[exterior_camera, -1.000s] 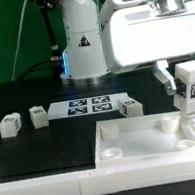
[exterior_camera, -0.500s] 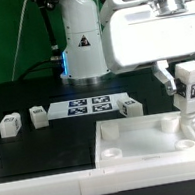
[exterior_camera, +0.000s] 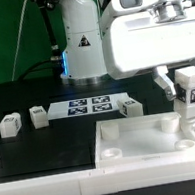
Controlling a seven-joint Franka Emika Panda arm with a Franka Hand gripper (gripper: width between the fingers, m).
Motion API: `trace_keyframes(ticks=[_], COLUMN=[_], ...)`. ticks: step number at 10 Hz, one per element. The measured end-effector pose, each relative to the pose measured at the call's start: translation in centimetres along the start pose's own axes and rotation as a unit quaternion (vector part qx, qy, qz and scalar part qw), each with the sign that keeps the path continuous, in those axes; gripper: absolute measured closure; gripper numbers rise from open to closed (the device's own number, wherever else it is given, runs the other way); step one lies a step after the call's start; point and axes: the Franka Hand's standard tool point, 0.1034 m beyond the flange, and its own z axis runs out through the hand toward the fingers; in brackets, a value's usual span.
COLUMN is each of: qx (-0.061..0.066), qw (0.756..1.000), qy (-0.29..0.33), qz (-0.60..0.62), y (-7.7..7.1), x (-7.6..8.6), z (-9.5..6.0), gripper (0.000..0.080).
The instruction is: Assemble one leg
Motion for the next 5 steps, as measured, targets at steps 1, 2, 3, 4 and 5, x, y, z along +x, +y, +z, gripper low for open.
trace_keyframes(ticks=[1, 2, 3, 4, 5], qx=[0.0, -0.001, -0.005, -0.004, -0.004], qw=[1.0, 1.0, 1.0, 1.0, 1.0], qy=[0.001, 0.004, 0.028, 0.024, 0.024], qz=[-0.001, -0.002, -0.007, -0.007, -0.007], y=[0.01, 0.06, 0.25, 0.15, 0.14], x=[-0.01, -0.13, -0.04, -0.41, -0.43], z=[0.03, 0.19, 0.33, 0.61, 0.63], gripper=[0.0511, 0.0511, 0.0511, 0.0511, 0.0511])
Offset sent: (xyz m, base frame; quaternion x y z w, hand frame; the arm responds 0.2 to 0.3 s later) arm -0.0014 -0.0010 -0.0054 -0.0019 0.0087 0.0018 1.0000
